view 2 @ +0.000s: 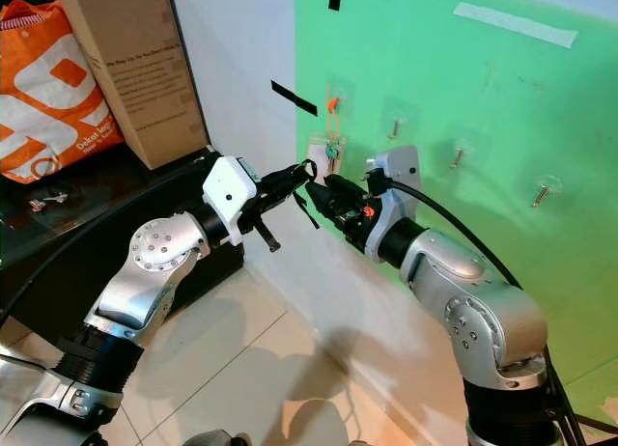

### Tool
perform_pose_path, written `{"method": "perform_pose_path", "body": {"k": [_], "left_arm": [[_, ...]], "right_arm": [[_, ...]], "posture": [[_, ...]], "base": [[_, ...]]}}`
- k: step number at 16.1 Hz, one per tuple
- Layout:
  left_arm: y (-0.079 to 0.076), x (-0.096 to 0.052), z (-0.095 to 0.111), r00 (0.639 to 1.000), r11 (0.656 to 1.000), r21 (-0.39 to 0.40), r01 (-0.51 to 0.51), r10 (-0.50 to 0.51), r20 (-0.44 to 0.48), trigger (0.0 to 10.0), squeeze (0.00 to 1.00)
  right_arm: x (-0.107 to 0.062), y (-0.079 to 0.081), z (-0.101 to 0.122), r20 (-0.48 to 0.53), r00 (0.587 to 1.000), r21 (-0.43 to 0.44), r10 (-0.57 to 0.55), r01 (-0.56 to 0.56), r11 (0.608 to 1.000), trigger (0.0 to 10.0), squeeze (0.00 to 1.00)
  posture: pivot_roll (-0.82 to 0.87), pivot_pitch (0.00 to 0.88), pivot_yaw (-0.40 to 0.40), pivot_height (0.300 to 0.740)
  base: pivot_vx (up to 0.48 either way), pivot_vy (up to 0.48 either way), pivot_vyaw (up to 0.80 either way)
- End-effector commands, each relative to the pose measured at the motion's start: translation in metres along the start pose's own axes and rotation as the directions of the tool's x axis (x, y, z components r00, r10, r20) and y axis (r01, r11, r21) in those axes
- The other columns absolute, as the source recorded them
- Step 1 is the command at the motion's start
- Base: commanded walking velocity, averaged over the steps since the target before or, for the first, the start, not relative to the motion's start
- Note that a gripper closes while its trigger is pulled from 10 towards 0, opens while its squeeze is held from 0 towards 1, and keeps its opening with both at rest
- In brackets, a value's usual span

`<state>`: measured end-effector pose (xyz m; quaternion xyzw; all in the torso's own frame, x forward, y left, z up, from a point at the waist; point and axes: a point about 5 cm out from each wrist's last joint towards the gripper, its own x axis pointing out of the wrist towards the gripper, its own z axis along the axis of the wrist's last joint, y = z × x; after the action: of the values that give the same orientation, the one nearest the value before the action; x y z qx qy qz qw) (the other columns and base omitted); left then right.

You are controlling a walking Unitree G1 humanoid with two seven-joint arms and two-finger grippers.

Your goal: Hang keys on a hook

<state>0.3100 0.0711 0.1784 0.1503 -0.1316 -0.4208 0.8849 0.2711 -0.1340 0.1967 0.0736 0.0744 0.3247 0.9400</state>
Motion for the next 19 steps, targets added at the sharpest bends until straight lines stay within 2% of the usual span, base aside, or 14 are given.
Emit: {"method": "perform_pose_path", "body": {"k": [1,3,5,8,10,12,13,14,15,16,17,18,19], "left_arm": [[0.004,-0.001,0.005,1.000,1.000,0.015,-0.002,0.001,0.008,0.0,0.00],[0.007,-0.003,0.002,1.000,1.000,0.018,-0.007,0.007,-0.023,0.0,0.00],[0.009,-0.001,0.001,0.999,1.000,0.021,-0.020,0.021,-0.034,0.0,0.00],[0.019,0.016,-0.001,0.997,0.998,0.033,-0.055,0.056,-0.053,0.0,0.00],[0.025,0.028,-0.003,0.996,0.997,0.033,-0.067,0.069,-0.059,0.0,0.00],[0.031,0.038,-0.005,0.994,0.996,0.029,-0.082,0.084,-0.073,0.0,0.00],[0.033,0.048,-0.004,0.994,0.997,0.017,-0.079,0.080,-0.075,0.0,0.00],[0.032,0.058,-0.001,0.996,0.998,0.015,-0.060,0.061,-0.069,0.0,0.00],[0.031,0.060,0.000,0.997,0.999,0.013,-0.051,0.052,-0.062,0.0,0.00],[0.024,0.063,0.002,0.999,0.999,-0.014,-0.033,0.032,-0.032,0.0,0.00],[0.022,0.061,0.000,0.999,0.999,-0.025,-0.036,0.035,-0.025,0.0,0.00],[0.016,0.046,-0.008,0.998,0.997,-0.048,-0.060,0.060,-0.012,4.4,0.00],[0.012,0.036,-0.012,0.997,0.997,-0.038,-0.074,0.074,0.002,10.0,0.00]], "right_arm": [[-0.002,-0.002,0.000,-0.003,1.000,0.000,0.001,-0.001,1.000,10.0,1.00],[-0.014,-0.009,-0.008,-0.056,0.998,-0.022,0.001,-0.002,1.000,10.0,1.00],[-0.019,-0.010,-0.011,-0.070,0.998,-0.025,0.001,-0.003,1.000,10.0,1.00],[-0.032,-0.011,-0.022,-0.090,0.991,-0.057,-0.100,0.095,0.994,10.0,1.00],[-0.036,-0.014,-0.029,-0.083,0.974,-0.080,-0.209,0.203,0.976,10.0,1.00],[-0.037,-0.014,-0.033,-0.077,0.964,-0.091,-0.256,0.249,0.964,10.0,1.00],[-0.038,-0.015,-0.034,-0.059,0.948,-0.081,-0.311,0.306,0.948,10.0,1.00],[-0.040,-0.014,-0.036,-0.041,0.932,-0.068,-0.359,0.356,0.932,10.0,1.00],[-0.040,-0.014,-0.036,-0.037,0.929,-0.070,-0.368,0.365,0.929,10.0,1.00],[-0.041,-0.011,-0.038,-0.020,0.908,-0.131,-0.418,0.412,0.902,10.0,1.00],[-0.041,-0.010,-0.039,-0.015,0.901,-0.158,-0.433,0.425,0.891,10.0,1.00],[-0.044,-0.005,-0.047,-0.005,0.877,-0.164,-0.480,0.473,0.866,10.0,0.00],[-0.046,-0.002,-0.053,-0.008,0.863,-0.125,-0.505,0.501,0.857,10.0,0.00]], "posture": [[-0.09,0.000,0.026,0.740],[-0.09,0.000,0.024,0.740],[-0.09,0.000,0.022,0.740],[-0.11,0.000,0.022,0.740],[-0.13,0.000,0.038,0.740],[-0.15,0.000,0.048,0.740],[-0.15,0.000,0.053,0.740],[-0.17,0.000,0.062,0.740],[-0.17,0.000,0.065,0.740],[-0.19,0.000,0.084,0.740],[-0.19,0.000,0.088,0.740],[-0.19,0.000,0.095,0.740],[-0.18,0.000,0.090,0.740]], "base": [[0.000,0.000,0.00],[0.000,0.000,0.00],[0.000,0.000,0.00],[0.000,0.000,0.00],[0.000,0.000,0.00],[0.000,0.000,0.00],[0.000,0.000,0.00],[0.000,0.000,0.00],[0.000,0.000,0.00],[0.000,0.000,0.00],[0.000,0.000,0.00],[0.000,0.000,0.00],[0.000,0.000,0.00]]}}
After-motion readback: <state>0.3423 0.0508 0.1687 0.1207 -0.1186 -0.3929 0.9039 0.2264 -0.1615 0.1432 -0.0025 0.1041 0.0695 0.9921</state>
